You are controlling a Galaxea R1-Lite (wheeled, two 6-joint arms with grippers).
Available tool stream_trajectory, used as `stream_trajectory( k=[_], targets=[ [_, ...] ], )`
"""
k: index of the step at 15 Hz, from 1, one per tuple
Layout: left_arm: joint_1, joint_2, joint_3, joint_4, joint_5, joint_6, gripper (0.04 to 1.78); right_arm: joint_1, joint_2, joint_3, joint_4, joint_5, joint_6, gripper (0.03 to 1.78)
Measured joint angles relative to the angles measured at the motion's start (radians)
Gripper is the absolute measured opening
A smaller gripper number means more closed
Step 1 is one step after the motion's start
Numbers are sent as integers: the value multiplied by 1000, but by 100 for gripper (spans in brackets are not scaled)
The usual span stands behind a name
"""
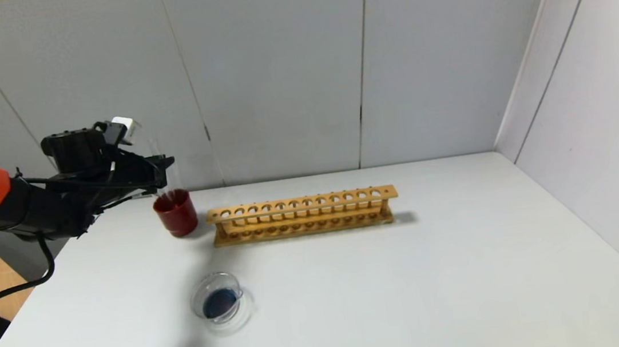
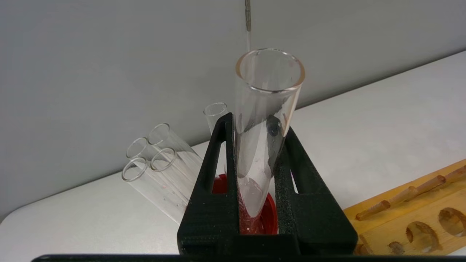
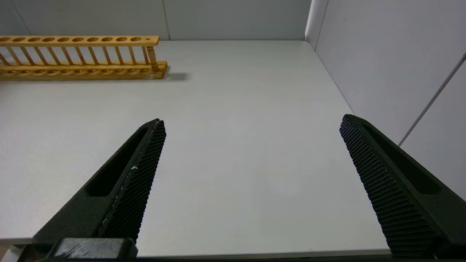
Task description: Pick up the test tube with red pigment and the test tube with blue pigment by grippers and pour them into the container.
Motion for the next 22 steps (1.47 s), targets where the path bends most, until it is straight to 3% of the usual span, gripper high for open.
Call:
stream_trajectory(
  k=[4,6,12,15,22],
  targets=[
    [-1,14,-3,-2,-9,1,37,0,0,0,0,0,0,175],
    [-1,21,-4,-21,-7,-1,50,0,0,0,0,0,0,175],
    [-1,4,18,-84,-8,1,142,0,0,0,0,0,0,175],
    [-1,-72,43,-83,-8,0,169,0,0,0,0,0,0,175],
    [28,-455,240,-63,37,-3,175,0,0,0,0,0,0,175]
  ],
)
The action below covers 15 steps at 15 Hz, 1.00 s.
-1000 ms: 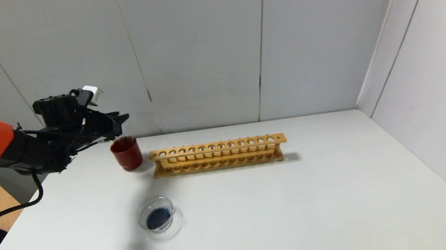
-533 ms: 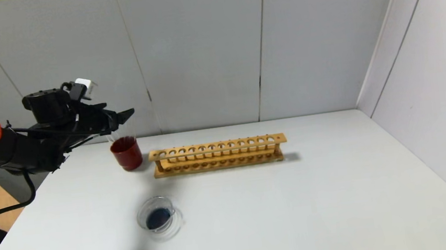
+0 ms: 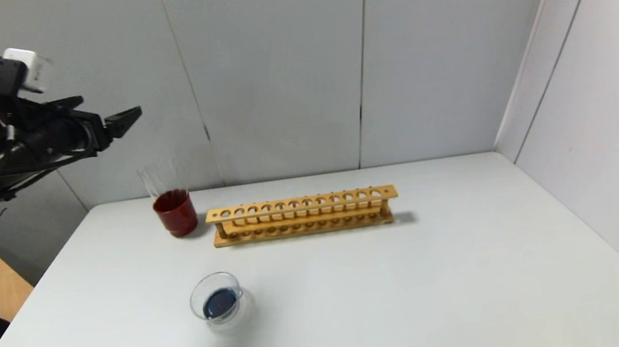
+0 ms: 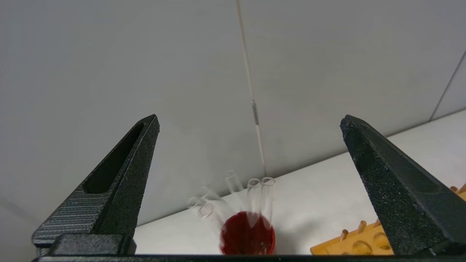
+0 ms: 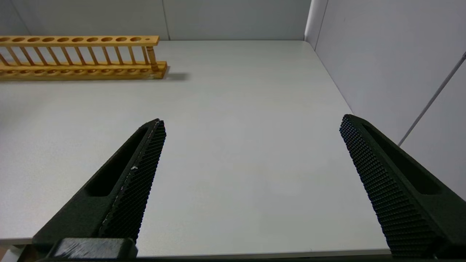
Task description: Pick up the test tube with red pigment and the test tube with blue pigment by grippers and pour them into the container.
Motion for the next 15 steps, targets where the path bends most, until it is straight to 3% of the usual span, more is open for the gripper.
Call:
stream_trajectory(
  k=[3,10,13,15],
  targets=[
    [40,-244,136,81,47,4,175,0,0,0,0,0,0,175],
    [86,-906,374,549,137,-27,175,0,0,0,0,0,0,175],
    [81,-1131,469,602,130,-64,175,0,0,0,0,0,0,175],
    [7,-1244,490,617,116,-83,175,0,0,0,0,0,0,175]
  ],
)
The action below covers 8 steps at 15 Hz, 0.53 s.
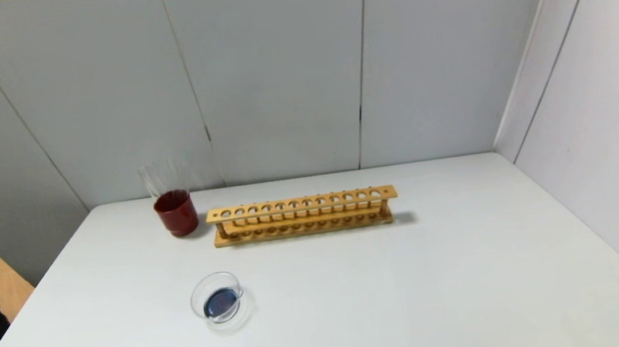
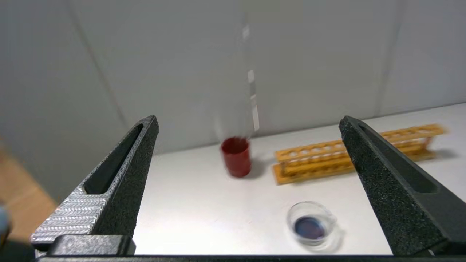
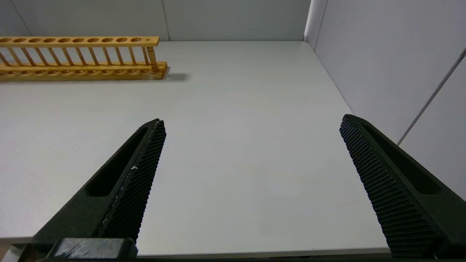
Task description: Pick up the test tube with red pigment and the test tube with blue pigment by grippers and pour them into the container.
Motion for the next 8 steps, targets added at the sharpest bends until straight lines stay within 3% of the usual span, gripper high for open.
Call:
stream_trajectory(
  k=[3,8],
  targets=[
    [-113,-151,29,83,9,-7,175,0,0,0,0,0,0,175],
    [-128,-303,132,151,23,-21,175,0,0,0,0,0,0,175]
  ],
)
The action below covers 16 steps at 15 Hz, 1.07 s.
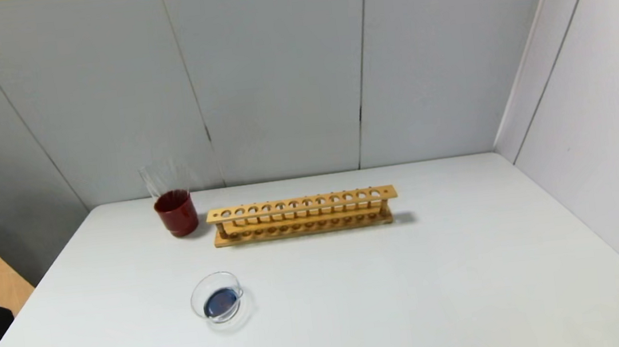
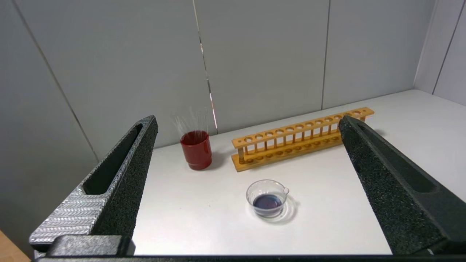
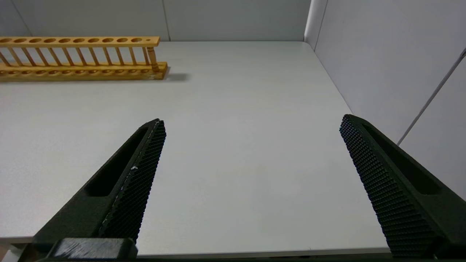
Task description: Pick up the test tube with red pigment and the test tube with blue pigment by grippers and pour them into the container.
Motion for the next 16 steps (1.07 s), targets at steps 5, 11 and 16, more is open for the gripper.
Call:
stream_trajectory(
  k=[5,11,16],
  targets=[
    [13,-133,201,-27,24,-12,175,0,0,0,0,0,0,175],
    [15,-163,421,-31,138,-53,175,0,0,0,0,0,0,175],
    [16,-164,430,-2,198,-28,175,0,0,0,0,0,0,175]
  ],
)
